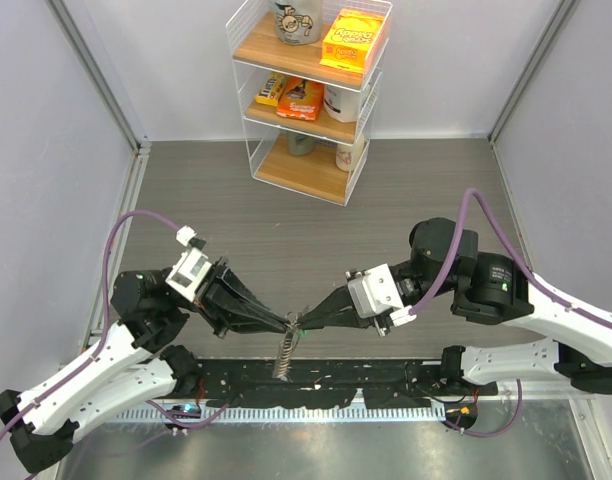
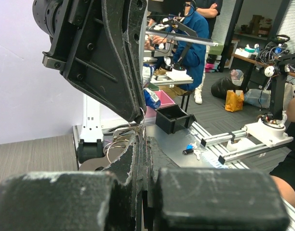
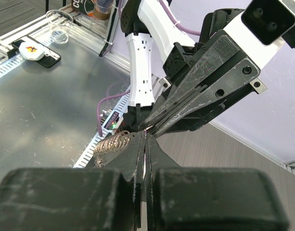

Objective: Put the keys on the keyring

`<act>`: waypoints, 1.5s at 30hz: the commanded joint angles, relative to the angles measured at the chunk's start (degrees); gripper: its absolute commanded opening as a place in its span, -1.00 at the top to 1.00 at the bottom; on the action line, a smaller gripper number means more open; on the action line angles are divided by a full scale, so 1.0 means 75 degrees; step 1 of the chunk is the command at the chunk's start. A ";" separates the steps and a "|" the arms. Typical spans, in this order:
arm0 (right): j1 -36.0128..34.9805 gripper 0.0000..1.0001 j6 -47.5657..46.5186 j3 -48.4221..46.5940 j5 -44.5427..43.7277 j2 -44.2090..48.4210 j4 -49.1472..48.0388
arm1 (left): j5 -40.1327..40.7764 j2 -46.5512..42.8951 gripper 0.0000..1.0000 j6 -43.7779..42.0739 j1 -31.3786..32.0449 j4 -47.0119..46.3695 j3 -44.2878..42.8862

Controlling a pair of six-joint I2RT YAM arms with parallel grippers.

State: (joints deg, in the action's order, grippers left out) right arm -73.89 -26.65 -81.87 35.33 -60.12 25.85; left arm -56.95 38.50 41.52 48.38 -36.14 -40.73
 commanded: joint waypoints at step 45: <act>-0.0144 0.39 0.4339 0.2290 -0.2660 0.1500 -0.3937 | 0.2108 -0.0633 1.00 -0.0250 0.0041 -0.0853 0.0216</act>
State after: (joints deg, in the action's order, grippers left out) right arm -74.52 1.30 -64.73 18.39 -49.76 5.34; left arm -46.24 34.76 40.23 48.38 -37.74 -39.46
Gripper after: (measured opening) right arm 0.308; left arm 0.034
